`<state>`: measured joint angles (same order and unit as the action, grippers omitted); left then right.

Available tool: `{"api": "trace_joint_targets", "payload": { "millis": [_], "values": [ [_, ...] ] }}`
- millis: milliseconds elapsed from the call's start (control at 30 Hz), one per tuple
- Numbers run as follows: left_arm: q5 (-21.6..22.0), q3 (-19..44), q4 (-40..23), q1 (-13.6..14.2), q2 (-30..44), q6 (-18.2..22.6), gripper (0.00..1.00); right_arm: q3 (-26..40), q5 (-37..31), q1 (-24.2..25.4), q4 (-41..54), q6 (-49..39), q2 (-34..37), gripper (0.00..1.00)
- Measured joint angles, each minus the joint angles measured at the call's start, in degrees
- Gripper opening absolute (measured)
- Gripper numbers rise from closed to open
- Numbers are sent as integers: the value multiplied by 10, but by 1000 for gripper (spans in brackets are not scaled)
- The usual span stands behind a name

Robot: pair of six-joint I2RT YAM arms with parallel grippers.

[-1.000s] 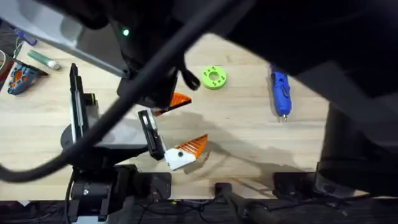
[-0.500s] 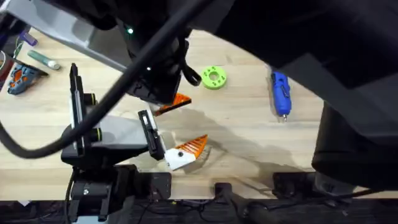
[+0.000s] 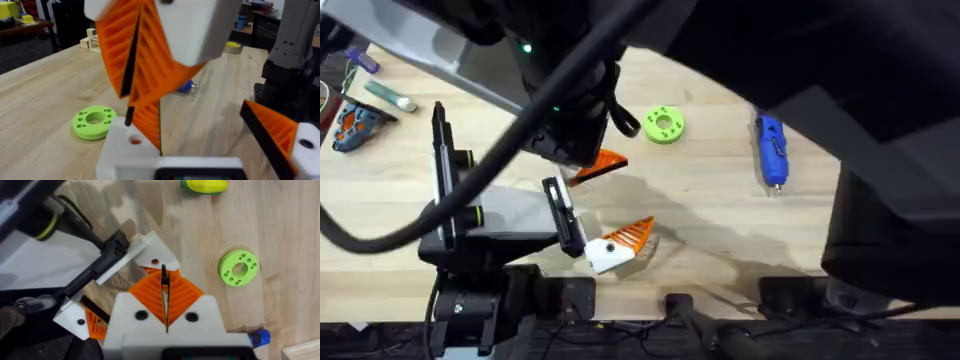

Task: Pick up the gripper from the table and insert it into the empty holder that is missing its gripper. Then pick up a screw, insert it into the mounting hole, and use the screwdriver to tighten it. Finally, clean up the table by picking up the vegetable and placing it into the bucket.

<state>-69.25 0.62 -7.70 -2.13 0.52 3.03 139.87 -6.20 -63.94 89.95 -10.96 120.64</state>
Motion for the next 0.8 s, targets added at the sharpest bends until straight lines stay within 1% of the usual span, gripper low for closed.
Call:
{"api": "trace_joint_targets", "payload": {
  "millis": [800],
  "values": [
    [0,0,0,0,0,0,987,0,0,-7,5,0,0,7]
  ]
}}
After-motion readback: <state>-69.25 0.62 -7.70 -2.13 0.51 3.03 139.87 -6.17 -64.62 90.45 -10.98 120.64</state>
